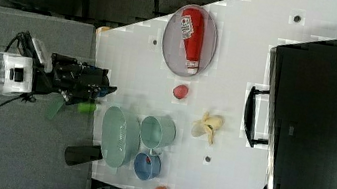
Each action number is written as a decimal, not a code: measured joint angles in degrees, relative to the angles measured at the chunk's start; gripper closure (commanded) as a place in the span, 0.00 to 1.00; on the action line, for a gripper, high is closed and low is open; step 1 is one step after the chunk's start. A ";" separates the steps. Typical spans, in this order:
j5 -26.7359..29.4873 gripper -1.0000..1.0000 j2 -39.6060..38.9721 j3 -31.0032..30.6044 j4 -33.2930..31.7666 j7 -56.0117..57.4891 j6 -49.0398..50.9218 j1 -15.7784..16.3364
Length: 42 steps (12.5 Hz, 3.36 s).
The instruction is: Pick banana from table and place on oven.
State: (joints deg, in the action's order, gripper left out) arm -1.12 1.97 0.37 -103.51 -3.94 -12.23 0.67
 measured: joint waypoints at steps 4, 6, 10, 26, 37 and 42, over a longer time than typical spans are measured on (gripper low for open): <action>0.50 0.00 23.66 1.99 -21.26 -1.25 6.42 -0.50; 0.99 0.00 28.92 2.46 -21.71 -2.06 5.07 -1.45; 1.06 0.00 24.43 1.01 -21.37 -3.42 -3.22 -1.16; 0.03 0.00 -14.62 -0.13 -38.38 -3.64 -47.64 -1.19; 1.67 0.72 -23.40 -2.70 -38.72 -3.66 -59.50 -1.09; 0.45 0.73 -20.87 -2.47 -38.50 -3.73 -58.83 0.04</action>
State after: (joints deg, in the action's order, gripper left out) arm -0.67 -18.90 -2.10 -142.01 -7.68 -71.06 0.71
